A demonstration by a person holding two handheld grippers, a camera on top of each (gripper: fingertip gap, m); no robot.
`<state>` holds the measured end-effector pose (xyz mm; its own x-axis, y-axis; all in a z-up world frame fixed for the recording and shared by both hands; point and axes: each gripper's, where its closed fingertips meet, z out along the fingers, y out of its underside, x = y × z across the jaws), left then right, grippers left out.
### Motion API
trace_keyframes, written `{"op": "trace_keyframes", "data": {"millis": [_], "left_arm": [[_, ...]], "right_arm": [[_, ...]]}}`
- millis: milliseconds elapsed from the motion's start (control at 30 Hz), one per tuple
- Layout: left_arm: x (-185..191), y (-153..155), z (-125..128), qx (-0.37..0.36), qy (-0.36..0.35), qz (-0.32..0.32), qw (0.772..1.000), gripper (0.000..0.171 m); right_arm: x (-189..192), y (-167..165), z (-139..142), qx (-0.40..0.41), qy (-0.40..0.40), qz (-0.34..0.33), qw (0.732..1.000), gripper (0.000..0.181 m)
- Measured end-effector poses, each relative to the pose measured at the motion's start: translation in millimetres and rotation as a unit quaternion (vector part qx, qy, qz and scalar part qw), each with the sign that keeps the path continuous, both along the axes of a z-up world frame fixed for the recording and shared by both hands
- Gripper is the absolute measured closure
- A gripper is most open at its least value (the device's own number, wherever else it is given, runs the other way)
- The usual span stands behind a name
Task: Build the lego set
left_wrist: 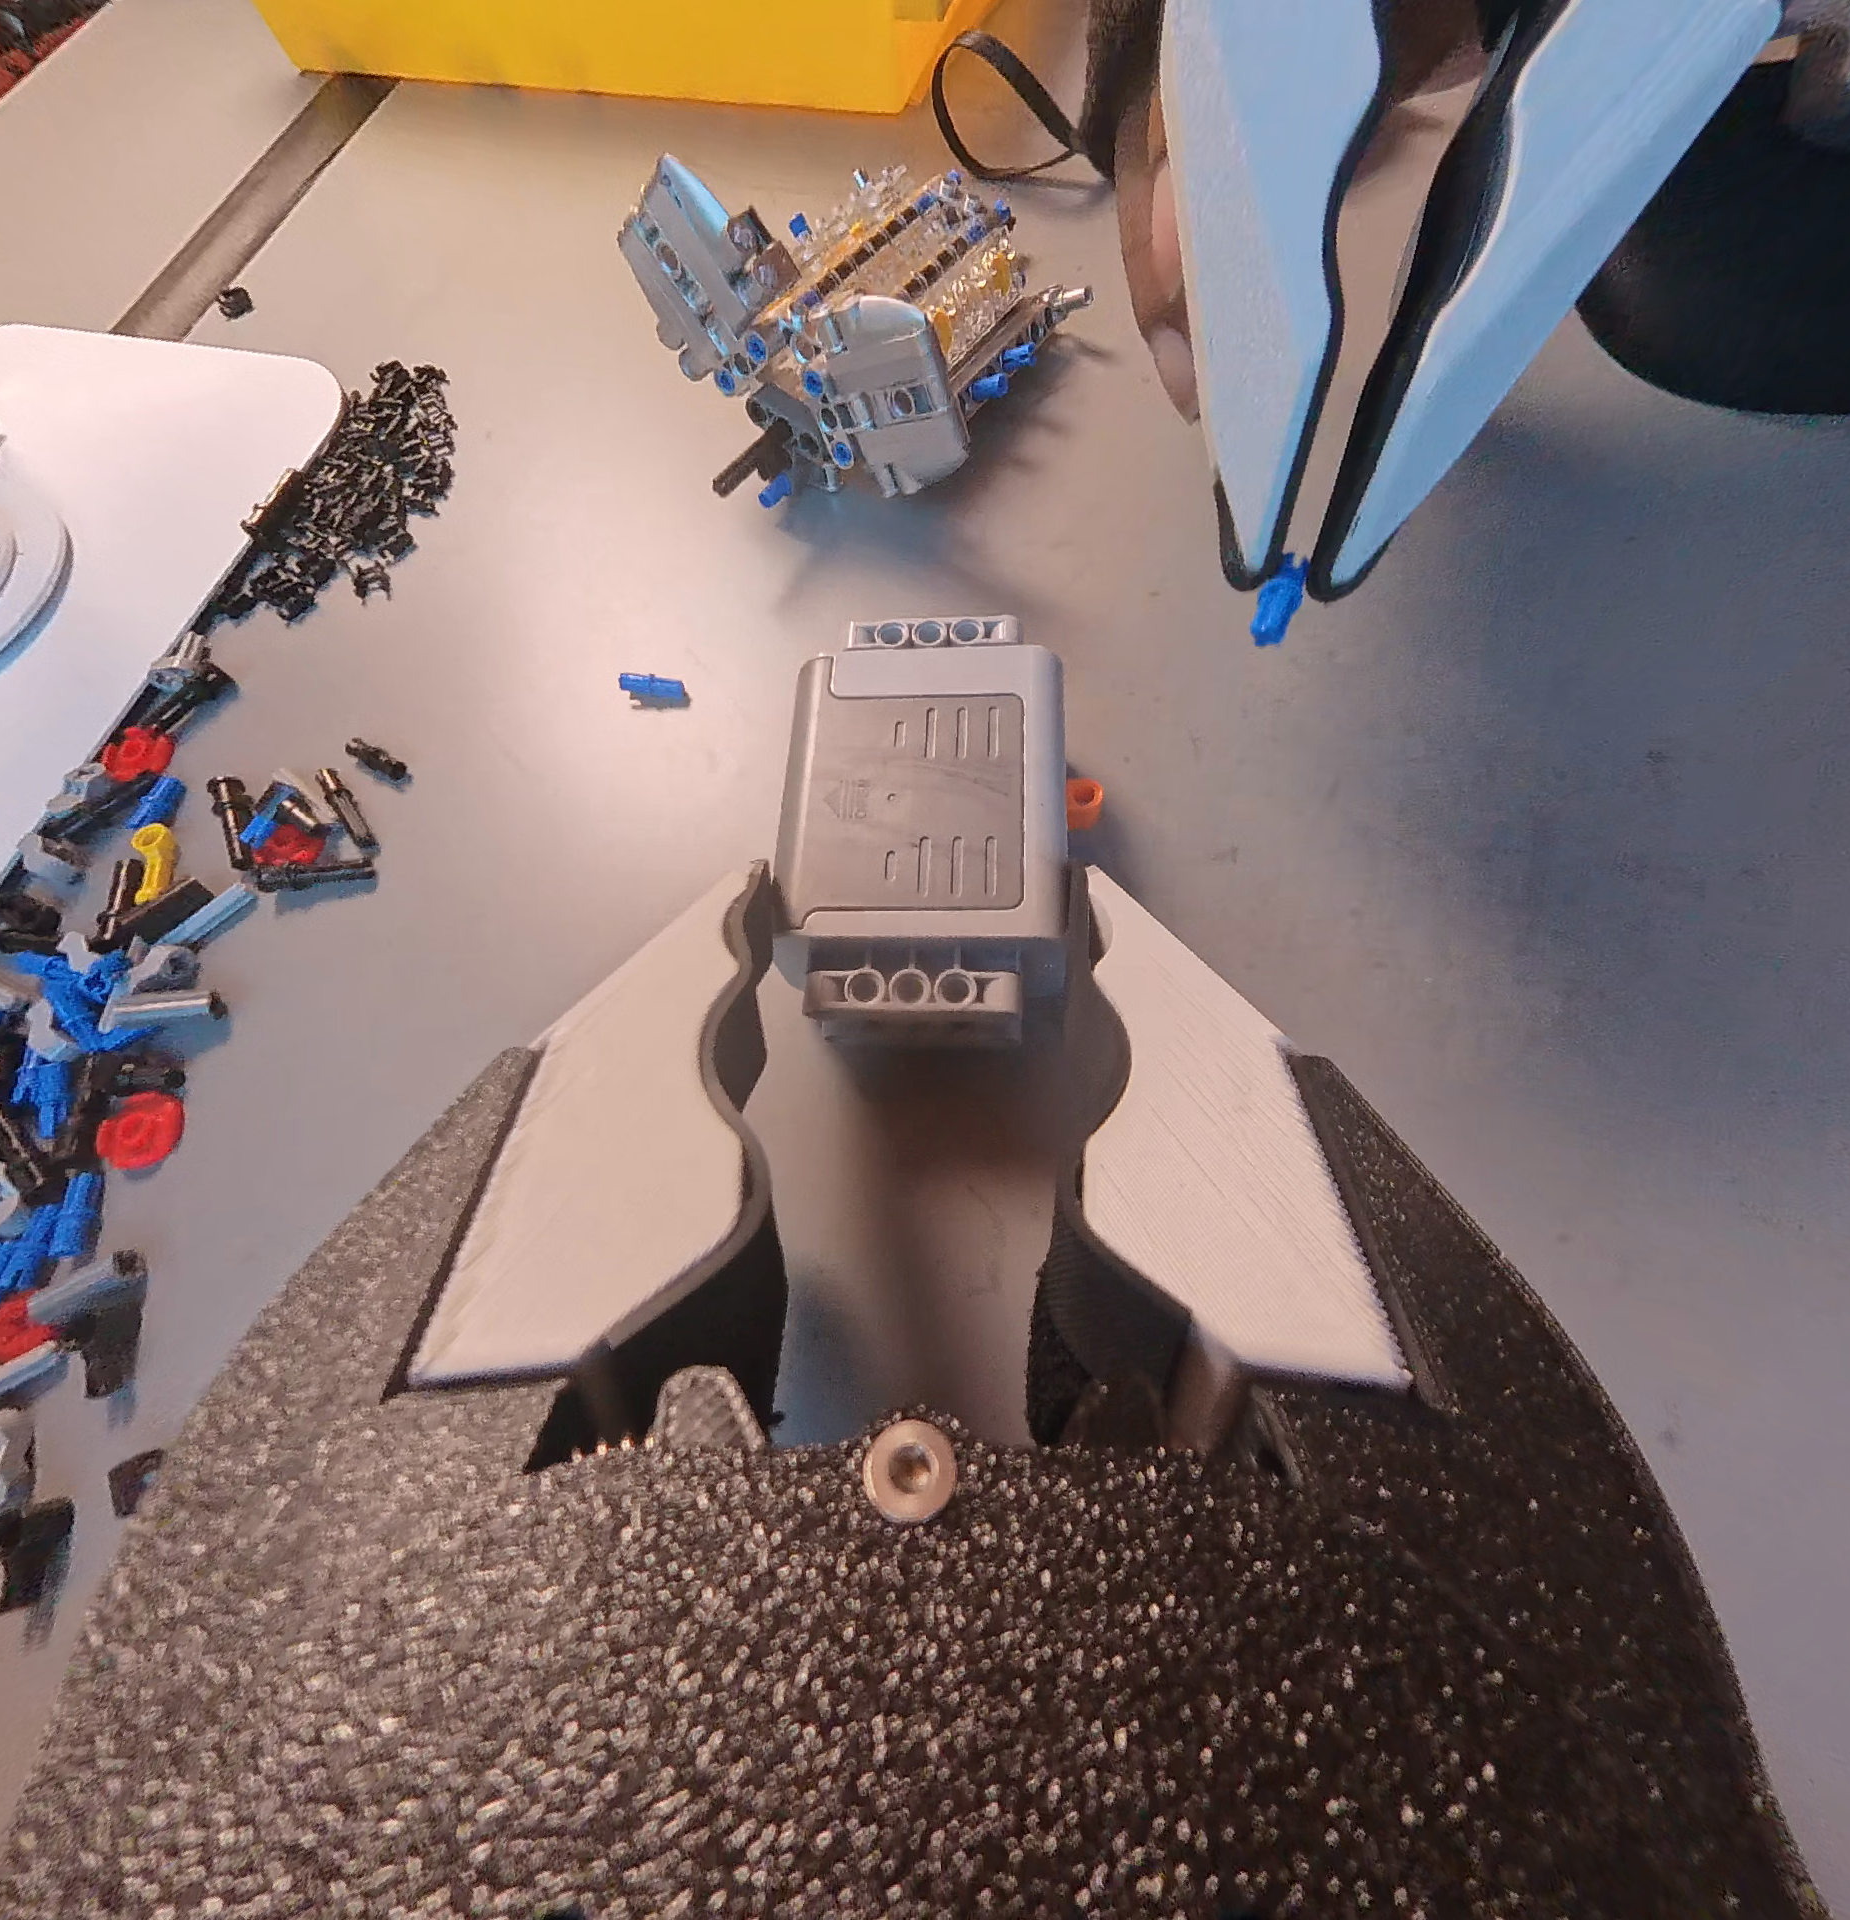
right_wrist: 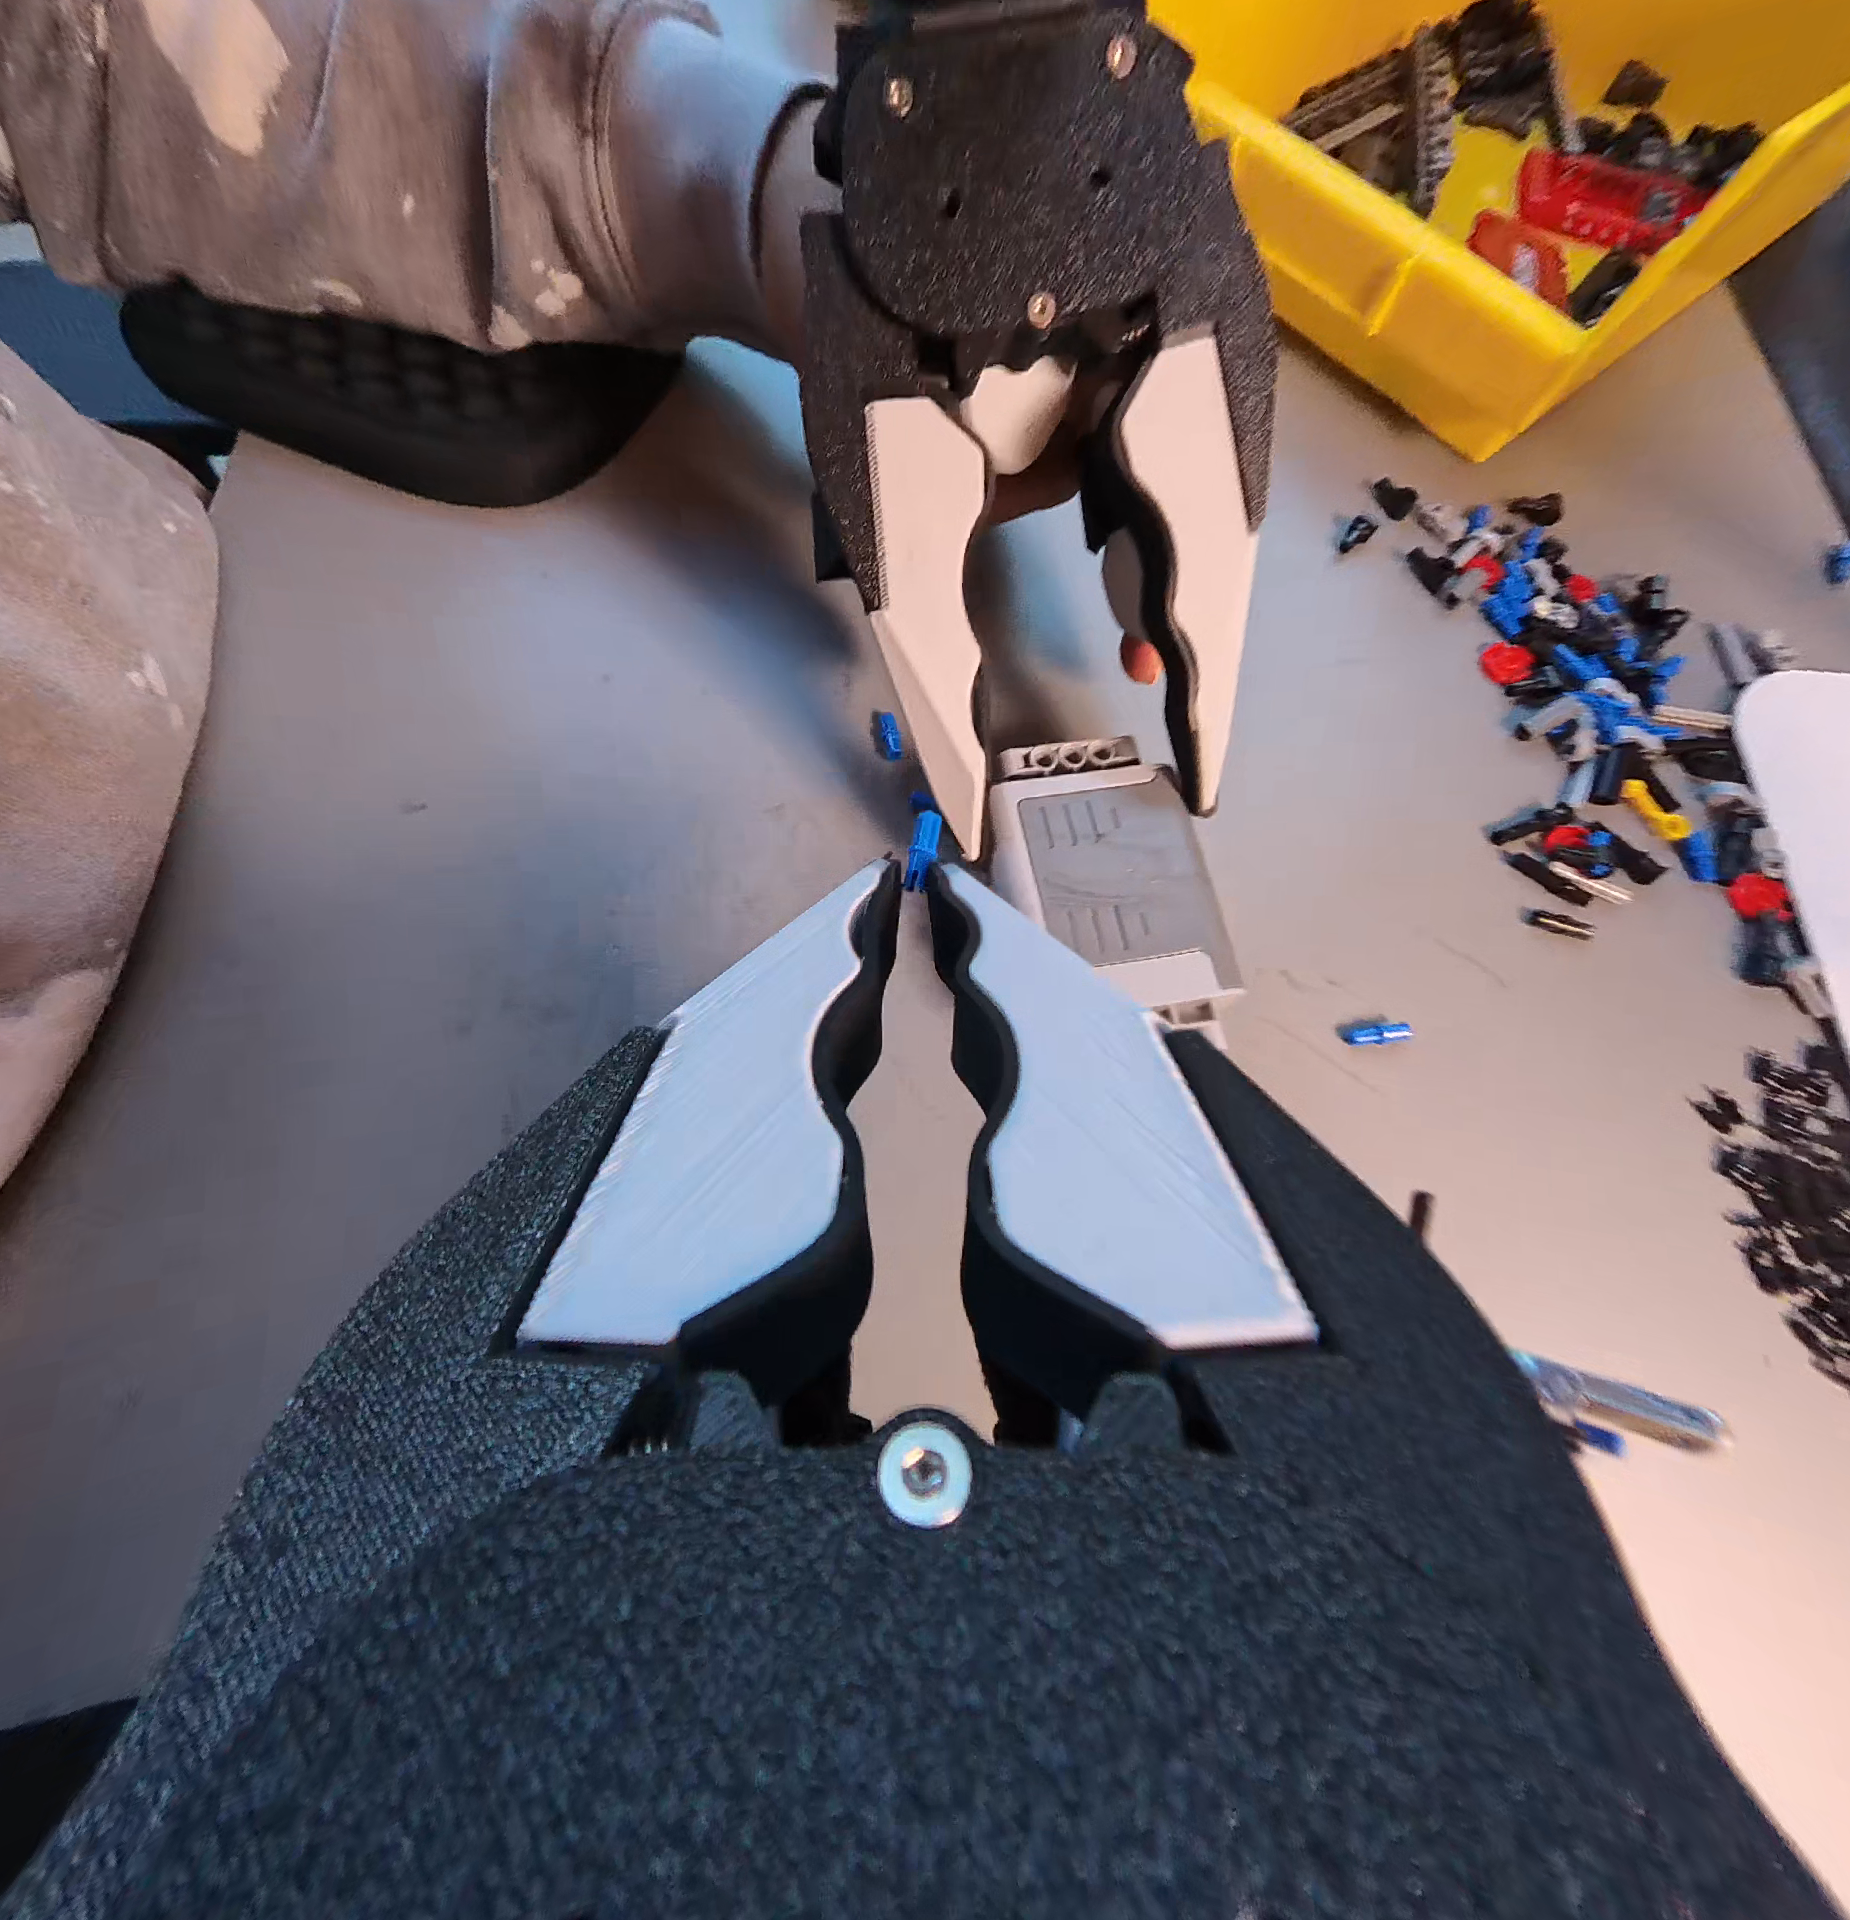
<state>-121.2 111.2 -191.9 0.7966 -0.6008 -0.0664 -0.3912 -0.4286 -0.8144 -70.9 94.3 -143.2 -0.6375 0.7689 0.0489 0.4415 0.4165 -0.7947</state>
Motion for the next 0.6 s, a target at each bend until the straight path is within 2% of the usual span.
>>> {"op": "trace_keyframes", "data": {"millis": [133,167,200,233,267,300,333,400,467,533,600], "left_arm": [[20.8,3.6,11.8,0.005,-0.011,-0.028,1.0,0.118],[31.0,2.5,24.5,0.031,-0.031,-0.04,0.998,0.155],[37.9,3.1,38.1,0.056,-0.049,-0.036,0.997,0.171],[42.3,-0.8,37.4,0.048,-0.027,-0.041,0.998,0.171],[41.9,-4.8,28.8,0.039,0.035,-0.046,0.998,0.171],[42.0,-7.2,24.0,0.048,0.086,-0.046,0.994,0.164],[47.1,-10.2,23.8,0.057,0.093,-0.049,0.993,0.163],[53.1,-13.3,27.0,0.058,0.057,-0.037,0.996,0.154],[37.8,-3.5,33.8,0.081,0.046,0.015,0.996,0.142],[21.9,8.2,36.5,0.078,0.029,0.058,0.995,0.116],[14.4,19.7,26.5,0.044,0.017,0.068,0.997,0.098]], "right_arm": [[7.0,15.8,18.3,0.001,0.025,-0.023,0.999,0.177],[8.8,18.2,21.9,-0.002,0.031,-0.027,0.999,0.177],[10.8,19.6,24.0,-0.006,0.034,-0.032,0.999,0.177],[12.9,20.0,24.5,-0.012,0.036,-0.035,0.999,0.177],[15.3,19.9,22.5,-0.016,0.035,-0.036,0.999,0.177],[17.4,20.8,18.8,-0.016,0.033,-0.039,0.999,0.177],[19.2,23.5,13.5,-0.012,0.029,-0.046,0.998,0.177],[23.2,32.8,1.5,0.001,0.014,-0.066,0.998,0.176],[26.1,40.4,-3.7,0.003,0.013,-0.082,0.997,0.176],[26.5,44.1,-3.4,-0.003,0.018,-0.09,0.996,0.176],[24.5,44.6,-1.5,-0.01,0.023,-0.092,0.995,0.176]]}}
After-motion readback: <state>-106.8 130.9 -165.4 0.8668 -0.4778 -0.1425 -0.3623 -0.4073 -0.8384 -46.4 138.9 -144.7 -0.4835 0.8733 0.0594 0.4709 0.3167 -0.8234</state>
